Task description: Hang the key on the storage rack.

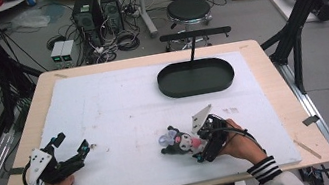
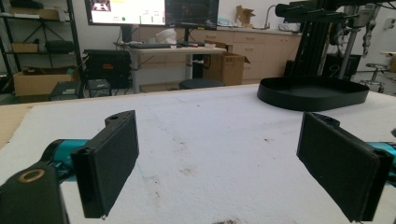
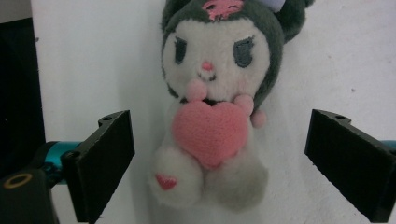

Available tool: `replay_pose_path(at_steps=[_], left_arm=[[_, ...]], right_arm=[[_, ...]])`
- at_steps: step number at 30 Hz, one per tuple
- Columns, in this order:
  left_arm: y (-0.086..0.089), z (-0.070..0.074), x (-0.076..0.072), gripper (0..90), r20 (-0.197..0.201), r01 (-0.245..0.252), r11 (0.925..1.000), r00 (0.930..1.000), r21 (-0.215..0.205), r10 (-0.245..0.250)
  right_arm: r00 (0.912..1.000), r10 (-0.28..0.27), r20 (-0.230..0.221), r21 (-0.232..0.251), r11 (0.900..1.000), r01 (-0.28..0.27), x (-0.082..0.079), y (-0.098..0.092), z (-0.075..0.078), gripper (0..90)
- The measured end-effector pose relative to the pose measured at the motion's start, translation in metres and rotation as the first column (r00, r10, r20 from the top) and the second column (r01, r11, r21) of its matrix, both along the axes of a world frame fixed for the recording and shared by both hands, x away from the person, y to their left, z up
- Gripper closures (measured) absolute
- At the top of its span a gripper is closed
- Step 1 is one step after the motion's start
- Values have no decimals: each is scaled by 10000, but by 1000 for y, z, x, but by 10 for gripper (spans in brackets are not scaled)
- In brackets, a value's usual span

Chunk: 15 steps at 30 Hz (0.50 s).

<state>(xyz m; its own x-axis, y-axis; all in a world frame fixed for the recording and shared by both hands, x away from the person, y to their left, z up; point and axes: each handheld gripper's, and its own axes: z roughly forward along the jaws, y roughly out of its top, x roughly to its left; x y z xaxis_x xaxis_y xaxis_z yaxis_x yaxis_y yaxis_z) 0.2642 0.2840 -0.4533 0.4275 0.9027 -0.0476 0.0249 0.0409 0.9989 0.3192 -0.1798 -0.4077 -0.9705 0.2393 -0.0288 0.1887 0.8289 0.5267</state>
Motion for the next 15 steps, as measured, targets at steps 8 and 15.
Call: replay_pose_path(at_steps=[8, 15], left_arm=[[0, 0, 0, 133, 11, 5, 10000, 10000, 15, -5], [0, 0, 0, 133, 12, 11, 10000, 10000, 49, -11]], right_arm=[[9988, 262, -417, -516, 9983, -284, 3, 5, -3, 267], [9984, 302, -488, -653, 9973, -333, 4, 4, -3, 518]])
